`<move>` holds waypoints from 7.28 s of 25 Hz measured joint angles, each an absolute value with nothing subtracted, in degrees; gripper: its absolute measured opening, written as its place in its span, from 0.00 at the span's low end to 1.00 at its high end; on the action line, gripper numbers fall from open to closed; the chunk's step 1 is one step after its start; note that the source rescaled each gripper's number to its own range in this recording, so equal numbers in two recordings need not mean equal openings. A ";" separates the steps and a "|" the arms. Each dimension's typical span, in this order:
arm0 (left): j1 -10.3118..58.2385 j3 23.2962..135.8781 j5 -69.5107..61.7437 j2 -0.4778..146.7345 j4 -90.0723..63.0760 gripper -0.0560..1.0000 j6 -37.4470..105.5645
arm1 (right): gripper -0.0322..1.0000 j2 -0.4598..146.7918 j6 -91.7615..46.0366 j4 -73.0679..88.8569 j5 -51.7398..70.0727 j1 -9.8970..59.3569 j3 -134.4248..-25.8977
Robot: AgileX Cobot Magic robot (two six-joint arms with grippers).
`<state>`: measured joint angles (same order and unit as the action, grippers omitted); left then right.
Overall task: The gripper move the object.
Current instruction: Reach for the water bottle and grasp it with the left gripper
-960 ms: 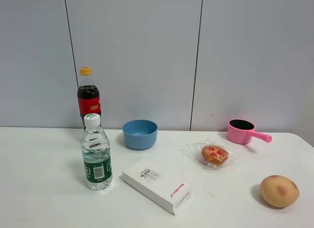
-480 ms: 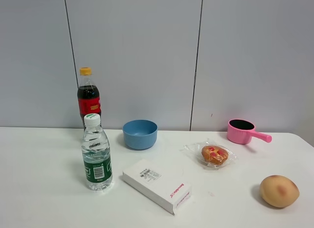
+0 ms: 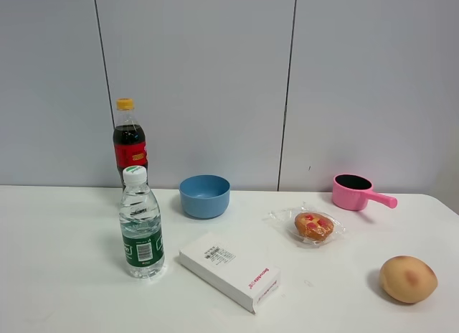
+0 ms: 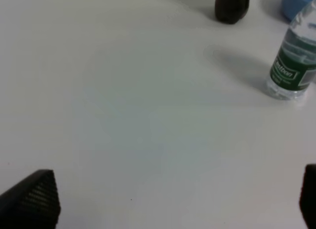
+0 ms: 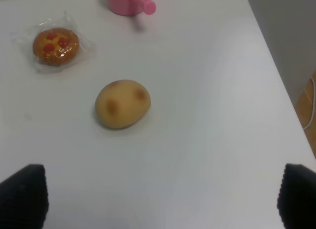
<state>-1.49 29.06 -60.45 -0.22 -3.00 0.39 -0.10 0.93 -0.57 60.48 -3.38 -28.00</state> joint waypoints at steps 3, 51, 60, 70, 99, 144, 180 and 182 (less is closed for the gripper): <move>-1.49 29.06 -60.45 -0.22 -3.00 0.98 0.39 | 1.00 -0.10 0.93 -0.57 60.48 -3.38 -28.00; -0.51 30.42 -32.07 33.18 -16.08 0.98 21.25 | 1.00 -0.10 0.93 -0.57 60.48 -3.38 -28.00; 7.05 30.42 -22.11 41.14 -15.67 0.98 21.45 | 1.00 -0.10 0.93 -0.57 60.57 -3.38 -28.00; 16.66 30.42 -13.03 51.71 -9.62 0.98 18.45 | 1.00 -0.10 0.93 -0.57 60.57 -3.38 -28.00; 29.22 20.50 34.25 79.18 -4.09 0.98 5.90 | 1.00 -0.10 0.93 -0.57 60.60 -3.38 -28.00; 29.22 32.65 54.58 111.86 -3.47 0.98 3.09 | 1.00 -0.10 0.98 -0.57 60.60 -3.38 -28.00; 26.22 32.76 57.78 114.69 -2.26 0.07 -2.22 | 1.00 -0.10 0.98 -0.57 60.60 -3.38 -28.00; 26.22 32.76 57.78 114.69 -1.83 0.07 -2.22 | 1.00 -0.10 0.98 -0.57 60.60 -3.38 -28.00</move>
